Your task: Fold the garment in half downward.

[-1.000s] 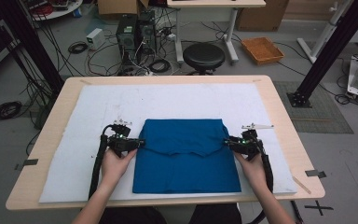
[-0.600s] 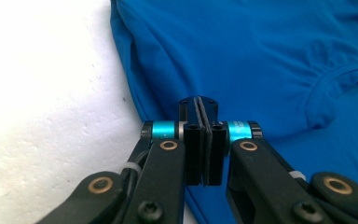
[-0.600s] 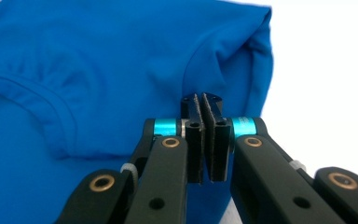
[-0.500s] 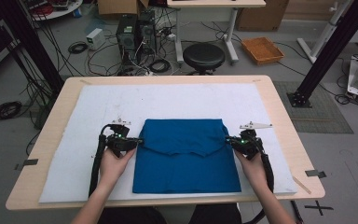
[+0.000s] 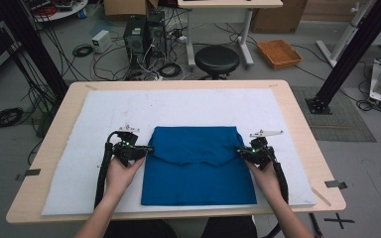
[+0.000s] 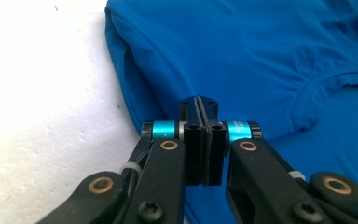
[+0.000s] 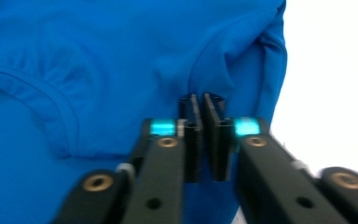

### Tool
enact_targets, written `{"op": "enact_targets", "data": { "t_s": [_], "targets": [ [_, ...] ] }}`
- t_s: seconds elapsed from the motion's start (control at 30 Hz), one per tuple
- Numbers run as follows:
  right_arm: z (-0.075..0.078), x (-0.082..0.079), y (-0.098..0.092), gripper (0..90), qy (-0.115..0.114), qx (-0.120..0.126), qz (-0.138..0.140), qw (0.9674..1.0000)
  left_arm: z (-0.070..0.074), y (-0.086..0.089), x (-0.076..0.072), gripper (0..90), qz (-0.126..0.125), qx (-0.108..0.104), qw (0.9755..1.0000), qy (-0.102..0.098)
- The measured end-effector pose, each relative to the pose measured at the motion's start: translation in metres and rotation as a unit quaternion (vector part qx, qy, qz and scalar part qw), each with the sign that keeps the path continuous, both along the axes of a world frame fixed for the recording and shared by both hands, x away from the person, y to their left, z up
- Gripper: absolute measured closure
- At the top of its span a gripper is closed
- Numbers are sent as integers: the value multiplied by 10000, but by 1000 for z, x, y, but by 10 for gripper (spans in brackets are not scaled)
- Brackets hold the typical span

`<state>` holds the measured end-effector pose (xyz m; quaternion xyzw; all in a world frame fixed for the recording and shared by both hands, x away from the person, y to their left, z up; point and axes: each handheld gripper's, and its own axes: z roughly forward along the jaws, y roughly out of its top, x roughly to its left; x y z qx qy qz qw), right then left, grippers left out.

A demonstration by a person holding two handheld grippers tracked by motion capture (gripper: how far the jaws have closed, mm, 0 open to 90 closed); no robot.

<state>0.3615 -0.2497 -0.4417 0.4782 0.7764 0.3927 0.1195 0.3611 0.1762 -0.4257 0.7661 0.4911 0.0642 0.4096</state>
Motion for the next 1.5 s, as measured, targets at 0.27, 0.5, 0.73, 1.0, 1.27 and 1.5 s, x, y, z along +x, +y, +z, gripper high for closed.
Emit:
{"op": "enact_targets", "data": {
  "t_s": [0.27, 0.5, 0.73, 1.0, 1.27, 1.5],
  "targets": [
    [15, -8, -6, 896, -203, 222, 27, 9995, 7, 2, -4, 890, -101, -134, 9998, -78],
    [27, -25, -12, 896, -119, 402, 108, 9991, 20, 7, -21, 890, -291, -413, 9987, -2],
    [35, -56, -21, 895, -46, 481, 287, 9984, 26, 13, -60, 890, -664, -657, 9955, 132],
    [34, -100, -30, 895, 25, 458, 479, 9978, 21, 18, -101, 890, -931, -631, 9931, 333],
    [21, -120, -28, 870, 24, 145, 579, 9982, 6, 13, -112, 888, -981, -192, 9943, 376],
    [28, -103, -38, 684, -301, 65, 188, 9993, 13, 14, -100, 630, -645, 180, 9976, -176]
  ]
}}
